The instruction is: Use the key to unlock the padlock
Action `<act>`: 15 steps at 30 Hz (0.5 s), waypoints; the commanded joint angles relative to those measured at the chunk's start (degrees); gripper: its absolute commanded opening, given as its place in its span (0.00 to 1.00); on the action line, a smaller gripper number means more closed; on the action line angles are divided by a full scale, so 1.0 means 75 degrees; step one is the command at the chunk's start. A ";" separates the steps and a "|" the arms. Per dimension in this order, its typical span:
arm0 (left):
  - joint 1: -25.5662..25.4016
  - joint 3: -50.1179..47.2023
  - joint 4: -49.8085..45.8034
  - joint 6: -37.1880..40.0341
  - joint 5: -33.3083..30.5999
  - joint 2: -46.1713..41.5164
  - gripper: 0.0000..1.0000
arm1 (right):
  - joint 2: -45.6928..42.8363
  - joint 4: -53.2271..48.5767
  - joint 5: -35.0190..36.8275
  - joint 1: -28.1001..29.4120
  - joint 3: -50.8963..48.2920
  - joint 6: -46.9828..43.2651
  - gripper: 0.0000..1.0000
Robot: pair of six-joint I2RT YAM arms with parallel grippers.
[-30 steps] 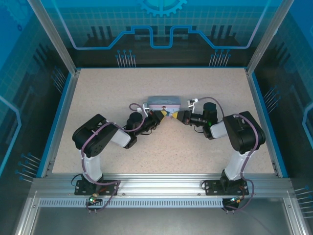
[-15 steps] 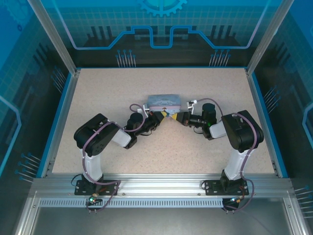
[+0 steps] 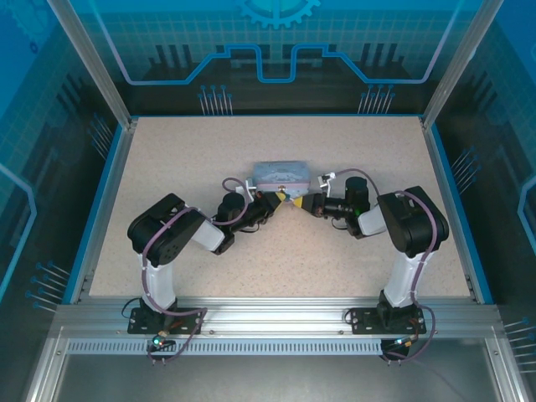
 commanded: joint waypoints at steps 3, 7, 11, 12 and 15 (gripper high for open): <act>-0.0486 0.0170 0.0740 -0.0144 0.2018 0.0062 0.00 | -0.0058 -0.0186 -0.0470 0.0015 0.0302 -0.0425 0.02; -0.0479 0.0119 0.0789 -0.0131 0.2077 0.0069 0.00 | -0.0197 -0.0573 -0.0452 -0.0078 0.0351 -0.0654 0.02; -0.0462 0.0178 0.0790 -0.0137 0.2250 0.0123 0.00 | -0.0245 -0.0534 -0.0518 -0.0239 0.0320 -0.0637 0.02; -0.0468 0.0173 0.0801 -0.0136 0.2255 0.0129 0.00 | -0.0272 -0.0554 -0.0534 -0.0264 0.0318 -0.0640 0.02; -0.0456 0.0171 0.0849 -0.0122 0.2314 0.0175 0.00 | -0.0284 -0.0536 -0.0568 -0.0311 0.0328 -0.0583 0.02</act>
